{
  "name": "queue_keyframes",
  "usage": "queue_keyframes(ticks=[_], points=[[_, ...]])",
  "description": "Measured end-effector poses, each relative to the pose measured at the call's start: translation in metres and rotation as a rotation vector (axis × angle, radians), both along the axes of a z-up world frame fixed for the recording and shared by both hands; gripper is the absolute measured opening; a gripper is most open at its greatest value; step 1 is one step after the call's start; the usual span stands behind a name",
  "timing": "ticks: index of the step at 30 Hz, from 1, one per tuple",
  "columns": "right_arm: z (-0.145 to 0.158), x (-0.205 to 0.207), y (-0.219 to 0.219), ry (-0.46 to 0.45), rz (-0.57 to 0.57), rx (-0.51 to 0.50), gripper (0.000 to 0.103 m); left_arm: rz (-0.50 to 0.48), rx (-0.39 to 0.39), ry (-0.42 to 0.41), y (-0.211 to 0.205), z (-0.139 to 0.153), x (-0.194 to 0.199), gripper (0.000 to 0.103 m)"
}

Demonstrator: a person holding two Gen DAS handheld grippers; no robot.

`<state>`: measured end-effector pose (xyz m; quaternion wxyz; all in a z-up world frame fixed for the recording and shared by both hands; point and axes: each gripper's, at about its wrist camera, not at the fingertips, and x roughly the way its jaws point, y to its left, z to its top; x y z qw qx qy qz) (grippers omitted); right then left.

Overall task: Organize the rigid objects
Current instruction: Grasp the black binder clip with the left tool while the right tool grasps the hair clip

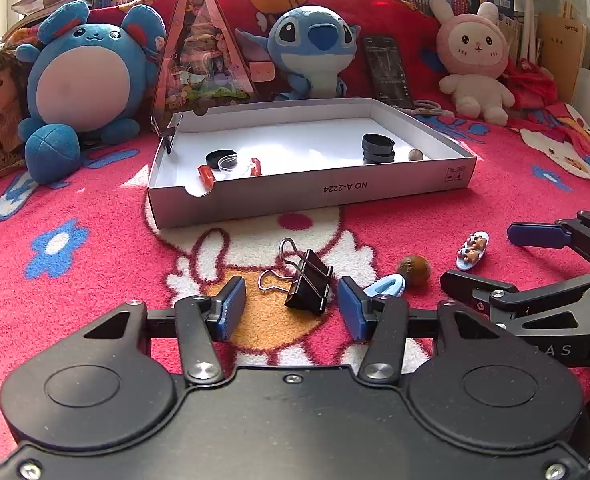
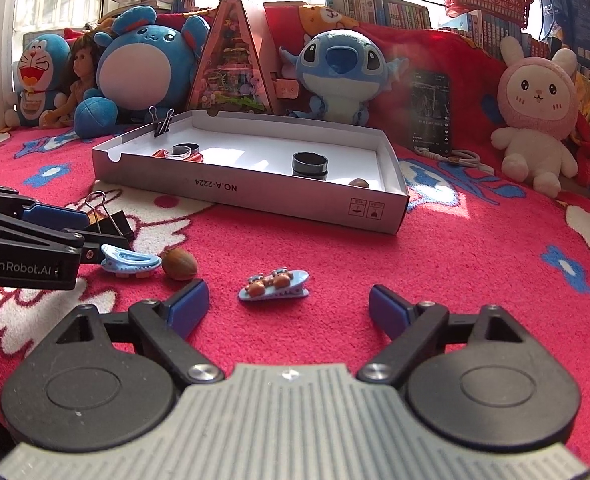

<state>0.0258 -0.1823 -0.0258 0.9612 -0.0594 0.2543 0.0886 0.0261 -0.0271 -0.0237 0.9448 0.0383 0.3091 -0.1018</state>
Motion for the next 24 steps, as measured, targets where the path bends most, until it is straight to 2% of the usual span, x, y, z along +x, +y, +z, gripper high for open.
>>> queue_keyframes(ticks=[5, 10, 13, 14, 16, 18, 19, 24], points=[[0.000, 0.000, -0.002, 0.006, 0.007, 0.019, 0.091, -0.001, -0.002, -0.001, 0.001, 0.000, -0.001, 0.048], [0.000, -0.001, -0.002, 0.000, 0.022, 0.020, 0.087, -0.011, 0.004, 0.000, -0.002, 0.001, -0.003, 0.039], [0.003, -0.001, -0.002, 0.009, 0.049, 0.025, 0.078, -0.007, 0.003, 0.011, -0.002, 0.004, -0.003, 0.036], [0.005, 0.000, -0.003, 0.018, 0.058, 0.038, 0.074, -0.008, -0.002, 0.017, -0.001, 0.006, -0.002, 0.024], [0.008, 0.001, -0.005, 0.030, 0.063, 0.053, 0.064, -0.004, -0.007, 0.021, 0.000, 0.008, -0.002, 0.023], [0.010, 0.002, -0.005, 0.035, 0.065, 0.047, 0.047, -0.003, -0.017, 0.035, 0.002, 0.009, -0.001, 0.023], [0.010, 0.002, -0.004, 0.036, 0.066, 0.035, 0.043, 0.000, -0.019, 0.039, 0.002, 0.010, -0.001, 0.023], [0.010, 0.002, -0.004, 0.036, 0.067, 0.031, 0.042, 0.001, -0.017, 0.048, 0.003, 0.012, 0.000, 0.023]])
